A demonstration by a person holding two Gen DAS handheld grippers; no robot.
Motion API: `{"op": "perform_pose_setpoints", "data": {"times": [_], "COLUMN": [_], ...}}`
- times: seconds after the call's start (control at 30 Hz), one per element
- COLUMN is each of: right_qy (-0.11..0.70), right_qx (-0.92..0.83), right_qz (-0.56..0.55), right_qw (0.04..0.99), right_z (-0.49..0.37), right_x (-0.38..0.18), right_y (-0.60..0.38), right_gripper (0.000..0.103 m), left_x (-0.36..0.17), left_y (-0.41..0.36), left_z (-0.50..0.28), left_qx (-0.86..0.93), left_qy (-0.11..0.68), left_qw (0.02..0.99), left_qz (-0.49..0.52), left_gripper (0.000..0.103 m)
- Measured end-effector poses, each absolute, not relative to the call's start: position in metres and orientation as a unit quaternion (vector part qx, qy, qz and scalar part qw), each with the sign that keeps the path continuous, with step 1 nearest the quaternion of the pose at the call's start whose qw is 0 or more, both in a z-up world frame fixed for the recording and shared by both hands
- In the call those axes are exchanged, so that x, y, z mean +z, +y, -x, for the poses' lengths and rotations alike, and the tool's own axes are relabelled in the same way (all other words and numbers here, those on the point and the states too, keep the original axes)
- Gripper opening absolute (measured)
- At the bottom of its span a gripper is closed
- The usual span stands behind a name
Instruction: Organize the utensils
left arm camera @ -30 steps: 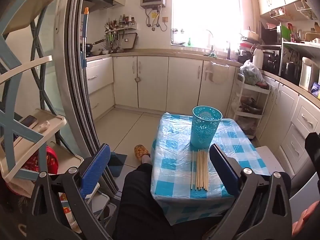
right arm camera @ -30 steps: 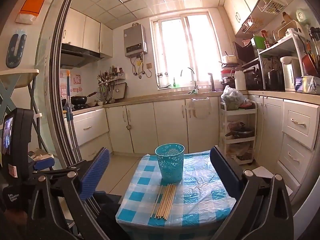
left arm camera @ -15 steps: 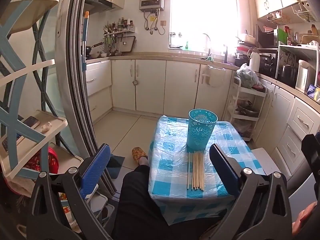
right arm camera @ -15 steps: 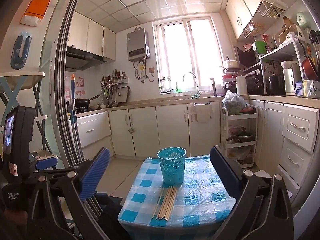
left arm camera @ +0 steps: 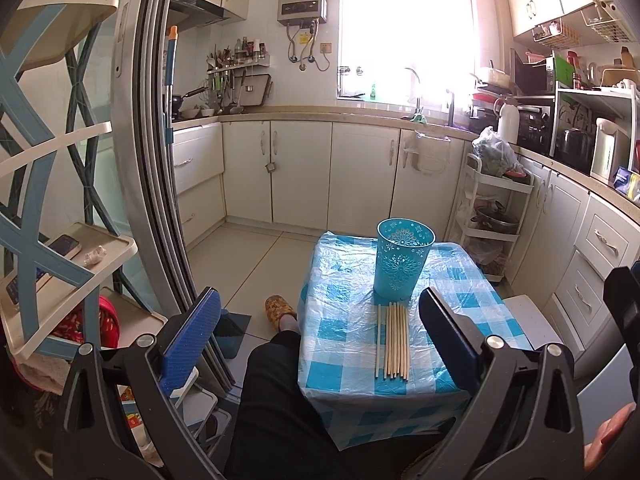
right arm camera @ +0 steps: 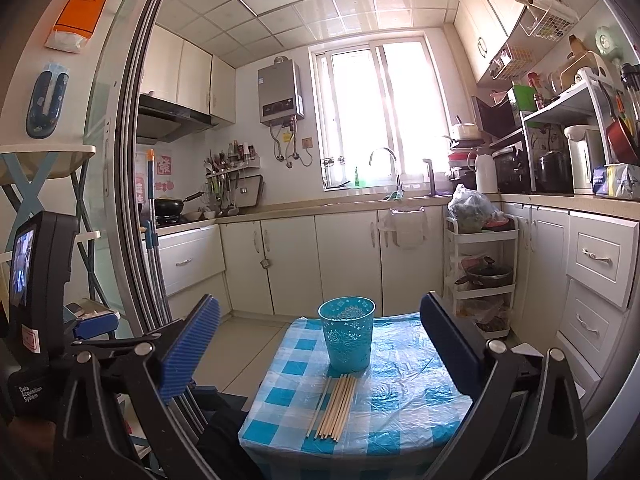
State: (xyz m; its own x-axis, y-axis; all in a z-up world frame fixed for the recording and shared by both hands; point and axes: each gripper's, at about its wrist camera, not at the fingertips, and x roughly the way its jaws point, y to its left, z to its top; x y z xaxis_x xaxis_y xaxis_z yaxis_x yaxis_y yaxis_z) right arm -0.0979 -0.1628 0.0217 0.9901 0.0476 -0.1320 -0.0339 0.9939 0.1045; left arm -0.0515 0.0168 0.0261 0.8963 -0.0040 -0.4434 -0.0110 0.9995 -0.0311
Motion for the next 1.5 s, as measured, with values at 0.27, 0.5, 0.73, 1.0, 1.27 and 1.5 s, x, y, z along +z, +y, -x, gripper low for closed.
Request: {"op": "perform_pose_setpoints", "data": {"times": [0.27,0.5,0.73,1.0,1.27,1.5], "right_qy": [0.068,0.068,0.068,0.068,0.067,0.068], "right_qx": [0.021,0.023,0.023,0.024,0.025,0.029], "right_qz": [-0.051,-0.050,-0.050,-0.048,-0.047,-0.046], "right_qw": [0.996,0.996,0.996,0.996,0.996,0.996], "right_z": [0.0981,0.0989,0.0991,0.0989,0.0992,0.0990], "right_x": [0.0224,0.0226,0.0230,0.0241,0.0257,0.0263], "right_y": [-0.1615,-0.1608,-0.1598,-0.1573,-0.1551,-0.1551], "right_gripper": [0.096,0.096,0.096,0.096,0.096,0.096], "left_x": [0.0256,0.0253,0.0256,0.0254,0.0252,0.0248], "left_y": [0.0157,0.0147,0.0136,0.0138,0.0134,0.0128], "left_z": [0.0517,0.0527,0.0534,0.0530,0.0532,0.0536], "left_qx": [0.003,0.002,0.003,0.003,0.002,0.002], "left_qy": [0.228,0.227,0.226,0.226,0.226,0.227], "left_qw": [0.974,0.974,0.974,0.974,0.974,0.974], "left_qz": [0.016,0.016,0.016,0.016,0.016,0.016], "left_gripper": [0.095,0.095,0.095,0.095,0.095,0.095]}}
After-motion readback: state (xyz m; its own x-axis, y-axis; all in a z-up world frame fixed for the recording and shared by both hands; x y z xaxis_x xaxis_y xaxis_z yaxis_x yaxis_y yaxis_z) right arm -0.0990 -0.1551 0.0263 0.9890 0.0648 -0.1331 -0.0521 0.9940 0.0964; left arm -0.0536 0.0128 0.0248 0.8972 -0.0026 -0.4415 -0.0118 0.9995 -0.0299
